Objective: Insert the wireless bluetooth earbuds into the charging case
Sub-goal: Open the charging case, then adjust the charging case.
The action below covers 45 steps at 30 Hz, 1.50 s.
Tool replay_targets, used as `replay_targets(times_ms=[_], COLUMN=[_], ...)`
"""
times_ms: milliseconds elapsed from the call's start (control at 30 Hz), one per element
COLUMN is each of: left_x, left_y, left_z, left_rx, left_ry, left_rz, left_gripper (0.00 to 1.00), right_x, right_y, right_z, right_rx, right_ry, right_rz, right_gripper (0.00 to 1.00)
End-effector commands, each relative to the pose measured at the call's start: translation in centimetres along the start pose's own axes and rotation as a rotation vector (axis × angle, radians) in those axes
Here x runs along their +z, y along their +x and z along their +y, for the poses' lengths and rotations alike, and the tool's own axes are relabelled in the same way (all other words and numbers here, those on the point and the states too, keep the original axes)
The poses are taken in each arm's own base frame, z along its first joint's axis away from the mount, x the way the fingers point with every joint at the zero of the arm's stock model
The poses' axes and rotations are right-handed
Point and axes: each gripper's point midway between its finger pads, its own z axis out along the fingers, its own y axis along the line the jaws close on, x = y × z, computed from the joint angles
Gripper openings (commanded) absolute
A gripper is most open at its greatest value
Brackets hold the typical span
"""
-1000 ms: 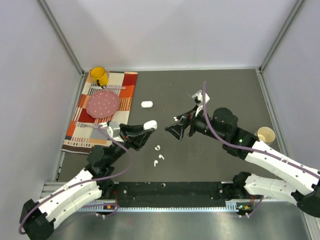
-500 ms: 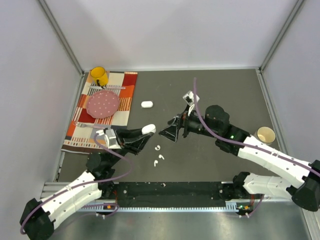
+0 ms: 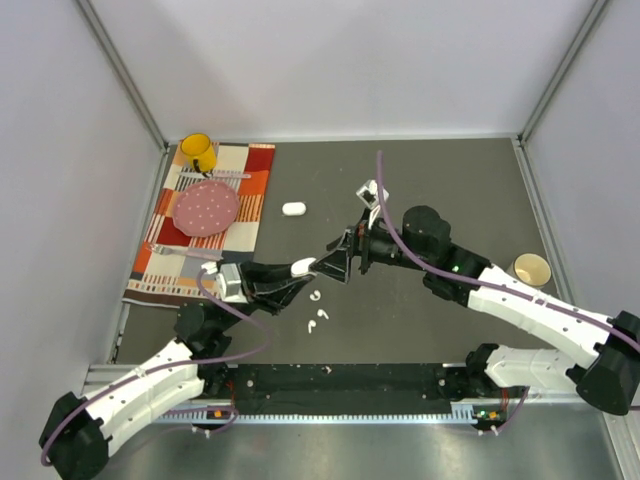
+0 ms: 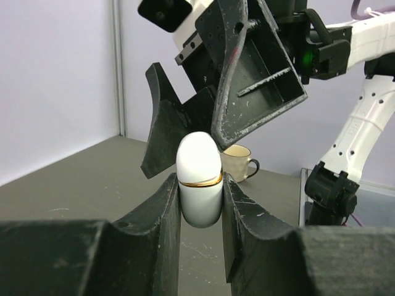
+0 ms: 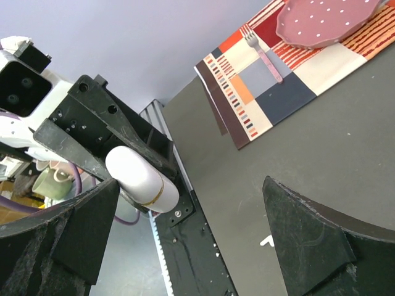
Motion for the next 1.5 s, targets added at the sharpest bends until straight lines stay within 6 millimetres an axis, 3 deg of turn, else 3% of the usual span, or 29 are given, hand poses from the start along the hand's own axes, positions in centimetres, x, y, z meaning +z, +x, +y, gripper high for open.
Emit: replay_targets(times_ms=[0,267,400,567,700,833,1033,1267,1467], left_x=[0.4,0.5,0.4,0.0,-0.5,-0.6,-0.1,0.5,0.7], left_y=[-2.5,-2.6,-2.4,-1.6,-1.8,-2.6,-3.0,-3.5,-3.6], left_z=[-2.8,-4.2,-3.6,-1.9,-0.8,0.1,0.4,0.6,0.6], left_rx=[0.092,0.126,0.12,0.158,0.208,0.233,0.251,0.262,0.263], left_ry=[0.155,0.24,0.208,0.111,0.045,-0.011,-0.019,-0.018,-0.018], left_rz=[-0.064,-0.028,-0.016,0.005,0.012,-0.013,-0.014,-0.024,-0.029], left_gripper=[0.0,0.0,0.0,0.0,0.0,0.0,0.0,0.0,0.0], right_x=[0.6,1.6,1.5,-0.9,-3.0,-3.7,-2.4,-1.1,-0.2], right_y=[-2.2,-3.2,-4.5,-7.4,-8.0,-7.0,-3.7,-2.5,-1.4], right_z=[0.5,-0.7,0.3,2.1,1.7,1.7,3.1,3.2,3.0], right_rx=[-0.026,-0.027,-0.021,0.054,0.127,0.242,0.382,0.44,0.492], right_ry=[0.012,0.085,0.062,0.041,0.07,0.047,-0.072,-0.119,-0.137], right_rz=[-0.061,-0.067,-0.094,-0.191,-0.237,-0.203,-0.026,0.038,0.102], right_gripper=[0.99,0.99,0.99,0.99,0.98,0.94,0.84,0.72,0.66])
